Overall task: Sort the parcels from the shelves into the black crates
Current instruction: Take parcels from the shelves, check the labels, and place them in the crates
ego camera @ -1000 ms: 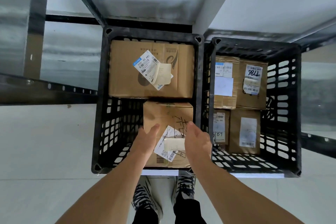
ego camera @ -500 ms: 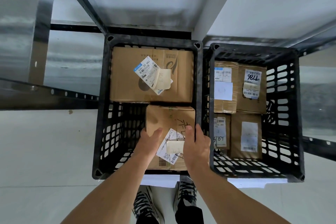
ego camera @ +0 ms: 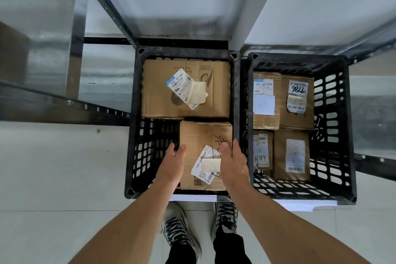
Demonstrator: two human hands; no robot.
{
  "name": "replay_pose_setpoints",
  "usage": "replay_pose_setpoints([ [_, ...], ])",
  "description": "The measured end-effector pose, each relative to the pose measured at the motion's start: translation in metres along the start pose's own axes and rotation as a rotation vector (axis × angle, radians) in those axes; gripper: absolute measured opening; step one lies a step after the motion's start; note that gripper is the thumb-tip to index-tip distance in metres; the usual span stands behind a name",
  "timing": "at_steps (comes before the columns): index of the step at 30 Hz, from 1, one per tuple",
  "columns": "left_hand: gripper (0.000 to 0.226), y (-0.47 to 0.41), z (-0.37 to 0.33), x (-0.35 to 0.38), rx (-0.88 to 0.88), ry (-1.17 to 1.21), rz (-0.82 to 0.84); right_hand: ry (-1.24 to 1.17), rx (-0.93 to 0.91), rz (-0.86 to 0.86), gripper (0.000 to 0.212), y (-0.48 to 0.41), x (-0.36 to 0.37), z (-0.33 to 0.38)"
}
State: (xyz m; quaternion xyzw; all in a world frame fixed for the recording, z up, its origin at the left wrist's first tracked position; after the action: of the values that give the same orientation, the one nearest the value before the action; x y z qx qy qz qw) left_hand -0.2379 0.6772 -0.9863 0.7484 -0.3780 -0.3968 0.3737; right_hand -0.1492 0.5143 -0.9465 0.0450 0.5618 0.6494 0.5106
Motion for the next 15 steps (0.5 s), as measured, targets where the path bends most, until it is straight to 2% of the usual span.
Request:
replay_pose_setpoints([
  [4, 0.068, 0.024, -0.018, -0.010, 0.049, -0.045, 0.011, 0.034, -0.032, 0.033, 0.060, 0.019, -0.011, 0.014],
  [6, 0.069, 0.045, -0.034, -0.017, 0.130, -0.111, -0.001, 0.070, -0.067, 0.056, 0.059, 0.034, -0.019, 0.024],
  [11, 0.071, 0.108, -0.092, -0.042, 0.423, -0.507, -0.127, 0.156, -0.232, 0.084, 0.061, 0.075, -0.048, 0.071],
  [15, 0.067, 0.169, -0.140, -0.064, 0.520, -0.732, -0.223, 0.232, -0.337, 0.088, 0.063, 0.115, -0.087, 0.116],
])
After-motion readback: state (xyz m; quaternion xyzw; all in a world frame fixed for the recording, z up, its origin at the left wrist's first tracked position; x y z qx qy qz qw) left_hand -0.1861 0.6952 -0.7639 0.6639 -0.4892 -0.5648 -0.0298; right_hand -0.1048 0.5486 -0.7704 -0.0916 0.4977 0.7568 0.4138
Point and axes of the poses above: each hand's wrist, its own y-axis away from the middle knuckle, its own x-axis out of the palm, z = x × y, the point moved 7 cm from there along -y, towards the middle knuckle, and after that the axes turned 7 degrees about -z, right-handed, at the moved point
